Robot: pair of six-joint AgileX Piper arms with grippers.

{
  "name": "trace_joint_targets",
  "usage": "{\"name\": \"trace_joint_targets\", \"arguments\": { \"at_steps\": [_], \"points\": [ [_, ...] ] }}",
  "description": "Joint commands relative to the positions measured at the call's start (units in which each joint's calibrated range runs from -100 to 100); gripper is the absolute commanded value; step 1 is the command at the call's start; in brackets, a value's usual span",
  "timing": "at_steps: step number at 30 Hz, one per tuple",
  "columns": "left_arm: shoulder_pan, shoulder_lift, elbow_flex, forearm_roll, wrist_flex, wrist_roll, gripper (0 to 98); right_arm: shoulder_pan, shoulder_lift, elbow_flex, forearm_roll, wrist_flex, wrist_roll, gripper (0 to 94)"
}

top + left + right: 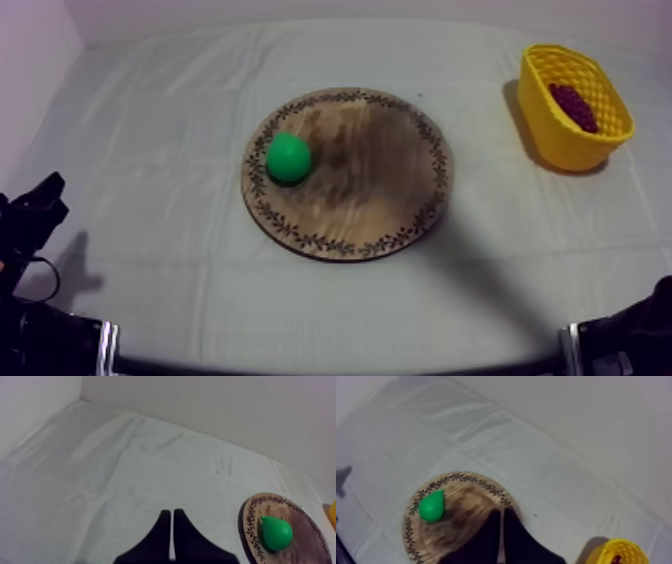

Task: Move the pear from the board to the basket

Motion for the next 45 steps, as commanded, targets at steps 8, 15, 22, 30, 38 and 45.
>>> {"name": "trace_joint_targets", "arguments": {
  "at_steps": [8,15,22,30,38,45],
  "points": [
    [0.0,0.0,0.0,-0.02,0.0,0.0,0.1,-8.7,13.1,-18.3,5.5,17.2,-10.0,0.3],
    [0.0,0.0,0.0,-0.02,0.0,0.0,0.1,-11.3,19.5,-24.4,6.1,21.0,-14.2,0.3],
    [0.0,0.0,0.0,-0.02,0.0,0.0,0.1,-11.8,26.0,-27.4,6.4,21.8,-18.2,0.2],
    [0.0,0.0,0.0,-0.02,0.0,0.0,0.1,-12.1,31.8,-26.8,5.6,22.1,-21.1,0.2],
    [0.0,0.0,0.0,-0.02,0.0,0.0,0.1,-12.5,34.9,-23.2,4.5,22.3,-24.1,0.2],
    [0.0,0.0,0.0,-0.02,0.0,0.0,0.1,-12.2,36.5,-21.7,3.0,22.4,-25.3,0.5]
  ]
}}
